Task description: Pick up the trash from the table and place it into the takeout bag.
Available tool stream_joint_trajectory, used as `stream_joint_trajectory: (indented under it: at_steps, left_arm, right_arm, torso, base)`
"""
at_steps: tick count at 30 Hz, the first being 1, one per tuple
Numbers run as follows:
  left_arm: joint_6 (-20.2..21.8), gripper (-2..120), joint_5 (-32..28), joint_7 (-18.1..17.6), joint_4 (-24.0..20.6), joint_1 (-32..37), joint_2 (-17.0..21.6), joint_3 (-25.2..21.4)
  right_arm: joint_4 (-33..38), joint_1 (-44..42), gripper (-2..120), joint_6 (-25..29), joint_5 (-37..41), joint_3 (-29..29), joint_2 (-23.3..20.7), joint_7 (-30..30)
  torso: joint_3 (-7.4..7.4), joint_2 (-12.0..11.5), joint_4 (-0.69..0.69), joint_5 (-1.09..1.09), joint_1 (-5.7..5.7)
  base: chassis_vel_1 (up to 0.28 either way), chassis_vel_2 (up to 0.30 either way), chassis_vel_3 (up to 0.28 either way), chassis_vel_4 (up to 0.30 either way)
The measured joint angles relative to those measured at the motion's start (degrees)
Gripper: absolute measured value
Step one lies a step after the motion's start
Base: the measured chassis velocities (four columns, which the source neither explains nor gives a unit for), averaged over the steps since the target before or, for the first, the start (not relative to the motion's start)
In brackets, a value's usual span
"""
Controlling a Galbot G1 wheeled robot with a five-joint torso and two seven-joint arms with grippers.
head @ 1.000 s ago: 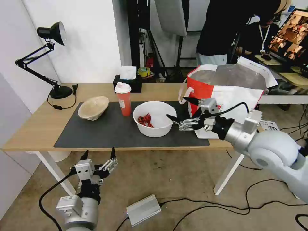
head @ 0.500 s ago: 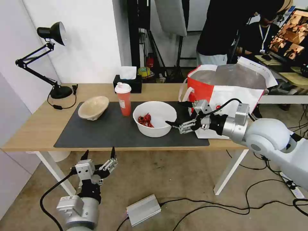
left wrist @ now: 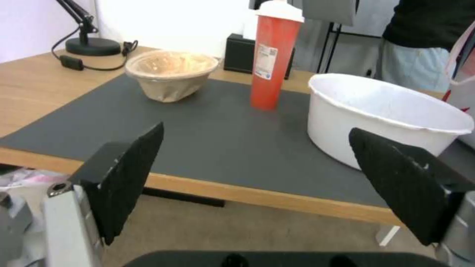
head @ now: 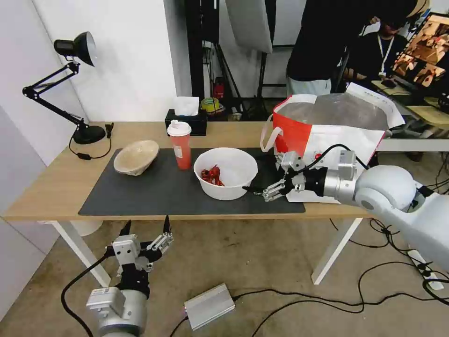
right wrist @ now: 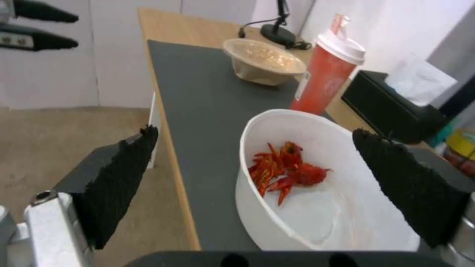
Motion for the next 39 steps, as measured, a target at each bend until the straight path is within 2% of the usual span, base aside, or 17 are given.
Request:
stream_joint_trajectory:
  at_steps: [7,18,39]
  left_arm:
    - [-0.1,100,0.1,0.1,0.1,-0.1,-0.2,-0.2]
    - [-1.0,100,1.1,0.2,0.8,-0.1,-1.4,0.4]
    - [-1.9,100,1.5,0.3,1.3,0.1,-1.8,0.5]
  right_arm:
    - [-3.4,5.3,100,1.3,-3.7,-4.2,2.7,-3.3]
    - [-7.4,11.4,100,2.7,-7.0,-11.2,6.4,-5.0]
    - [-15.1,17.7,100,4.1,-11.5,-18.7,12.6,-8.1]
  torso:
    - [0.0,0.0,0.0,-0.01,0.0]
    - [0.0,0.0,0.0,-0.01,0.0]
    - [0.0,0.0,0.0,-0.01,0.0]
  base:
    - [0.0,0.0,0.0,0.0]
    - [0.0,0.0,0.0,0.0]
    - [0.0,0.0,0.0,0.0]
